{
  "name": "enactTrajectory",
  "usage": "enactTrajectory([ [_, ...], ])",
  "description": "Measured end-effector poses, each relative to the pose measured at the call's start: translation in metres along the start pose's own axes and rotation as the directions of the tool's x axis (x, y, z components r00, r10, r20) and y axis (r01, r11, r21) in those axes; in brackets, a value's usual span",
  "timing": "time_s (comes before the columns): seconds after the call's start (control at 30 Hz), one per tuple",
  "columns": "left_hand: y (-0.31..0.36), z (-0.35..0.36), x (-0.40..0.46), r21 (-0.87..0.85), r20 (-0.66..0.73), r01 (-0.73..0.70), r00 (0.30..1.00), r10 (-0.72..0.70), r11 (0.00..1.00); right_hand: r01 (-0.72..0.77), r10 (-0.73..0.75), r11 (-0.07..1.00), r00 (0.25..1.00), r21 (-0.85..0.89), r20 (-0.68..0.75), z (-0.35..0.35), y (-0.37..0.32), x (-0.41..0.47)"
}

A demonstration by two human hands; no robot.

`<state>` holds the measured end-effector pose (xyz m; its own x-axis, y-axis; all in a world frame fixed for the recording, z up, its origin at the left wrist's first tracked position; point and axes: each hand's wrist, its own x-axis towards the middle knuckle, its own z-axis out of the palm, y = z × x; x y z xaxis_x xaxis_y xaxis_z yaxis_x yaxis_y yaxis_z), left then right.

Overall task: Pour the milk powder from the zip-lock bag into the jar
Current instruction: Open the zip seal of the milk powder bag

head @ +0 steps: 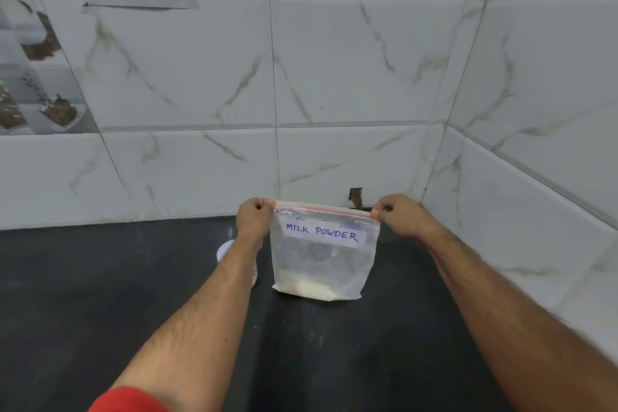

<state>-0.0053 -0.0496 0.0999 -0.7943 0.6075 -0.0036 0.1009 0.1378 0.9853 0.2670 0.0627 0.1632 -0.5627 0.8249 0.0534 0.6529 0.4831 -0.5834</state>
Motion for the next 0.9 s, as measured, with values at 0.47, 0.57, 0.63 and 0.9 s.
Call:
enactTrajectory([
  [0.47, 0.013, 0.024, -0.027, 0.024, 0.089, 0.088, 0.992, -0.090, 0.996, 0.087, -0.070, 0.992, 0.983, 0.094, -0.170, 0.033, -0.022, 0.001],
  [0.57, 0.016, 0.035, -0.033, 0.050, 0.148, 0.125, 0.980, -0.131, 0.991, 0.094, -0.076, 0.990, 0.983, 0.105, -0.165, 0.036, -0.021, -0.004],
  [0.63, 0.020, 0.041, -0.033, 0.053, 0.189, 0.150, 0.969, -0.157, 0.987, 0.107, -0.089, 0.987, 0.985, 0.123, -0.149, 0.036, -0.021, -0.009],
  [0.9, 0.030, 0.051, -0.029, 0.153, 0.284, 0.207, 0.927, -0.244, 0.966, 0.121, -0.110, 0.978, 0.991, 0.168, -0.074, 0.034, -0.021, -0.023],
])
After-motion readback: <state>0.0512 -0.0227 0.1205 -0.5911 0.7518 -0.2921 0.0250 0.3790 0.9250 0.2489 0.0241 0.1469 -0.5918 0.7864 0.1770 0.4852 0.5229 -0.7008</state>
